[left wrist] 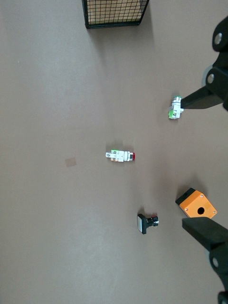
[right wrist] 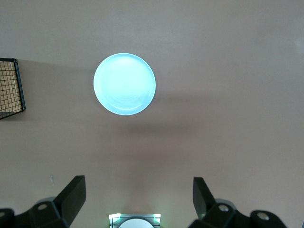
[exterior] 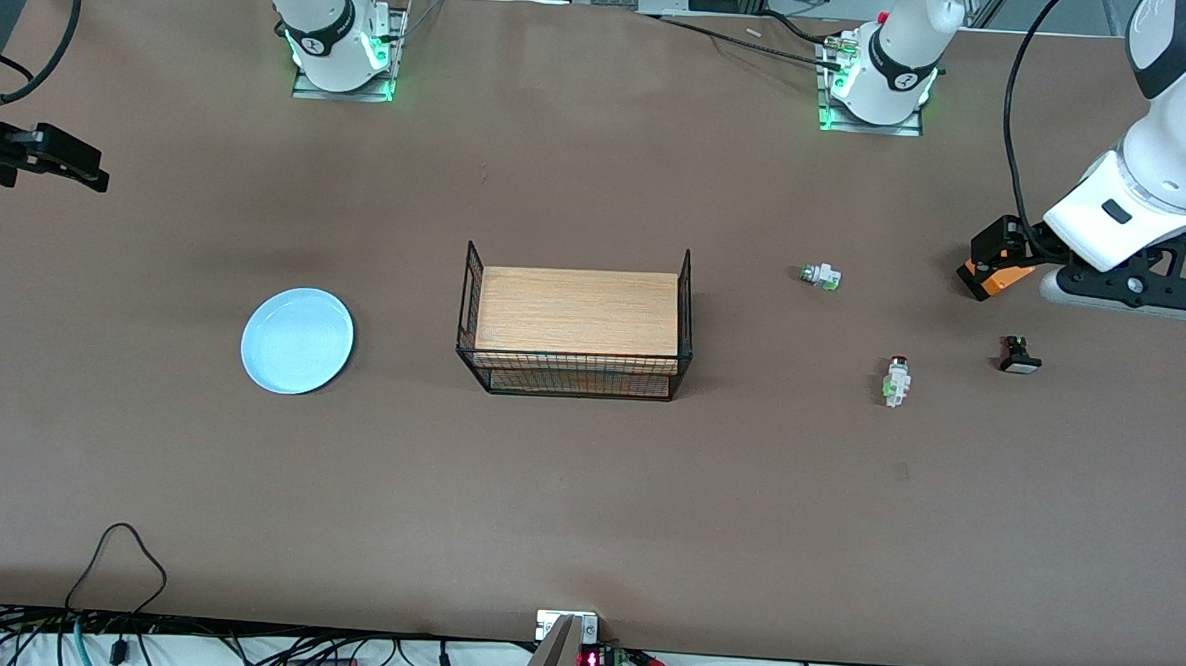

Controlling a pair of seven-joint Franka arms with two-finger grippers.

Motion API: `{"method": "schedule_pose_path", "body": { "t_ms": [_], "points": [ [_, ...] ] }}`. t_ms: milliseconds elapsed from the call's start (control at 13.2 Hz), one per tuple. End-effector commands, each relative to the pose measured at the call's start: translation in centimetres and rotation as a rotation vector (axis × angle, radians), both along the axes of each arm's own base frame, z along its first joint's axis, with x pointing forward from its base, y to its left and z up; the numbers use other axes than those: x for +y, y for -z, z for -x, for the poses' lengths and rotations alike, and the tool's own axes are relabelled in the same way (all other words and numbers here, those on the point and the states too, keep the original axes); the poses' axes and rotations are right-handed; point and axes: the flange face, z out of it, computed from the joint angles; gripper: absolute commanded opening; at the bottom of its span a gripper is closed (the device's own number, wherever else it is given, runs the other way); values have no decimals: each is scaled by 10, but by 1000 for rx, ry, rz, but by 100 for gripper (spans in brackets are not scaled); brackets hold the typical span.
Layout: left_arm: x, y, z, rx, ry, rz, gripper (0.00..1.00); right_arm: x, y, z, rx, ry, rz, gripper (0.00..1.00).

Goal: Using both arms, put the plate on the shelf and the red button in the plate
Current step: 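Move the right gripper toward the light blue plate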

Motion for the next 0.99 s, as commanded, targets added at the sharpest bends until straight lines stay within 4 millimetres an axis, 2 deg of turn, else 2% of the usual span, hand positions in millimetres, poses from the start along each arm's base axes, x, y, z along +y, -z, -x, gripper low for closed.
{"method": "schedule_pose_path", "body": {
  "t_ms": [0, 380, 684, 913],
  "points": [
    [1, -4, -5, 2, 0, 14, 100, 0, -8, 0, -15, 9, 6, 100],
    [1, -4, -5, 2, 0, 14, 100, -3, -3, -4, -10, 3, 2, 100],
    [1, -4, -5, 2, 0, 14, 100, -13, 39, -23, 65, 11, 72, 100],
    [1, -4, -5, 2, 0, 14, 100, -17, 41, -24, 70, 24, 79, 100]
  ]
}}
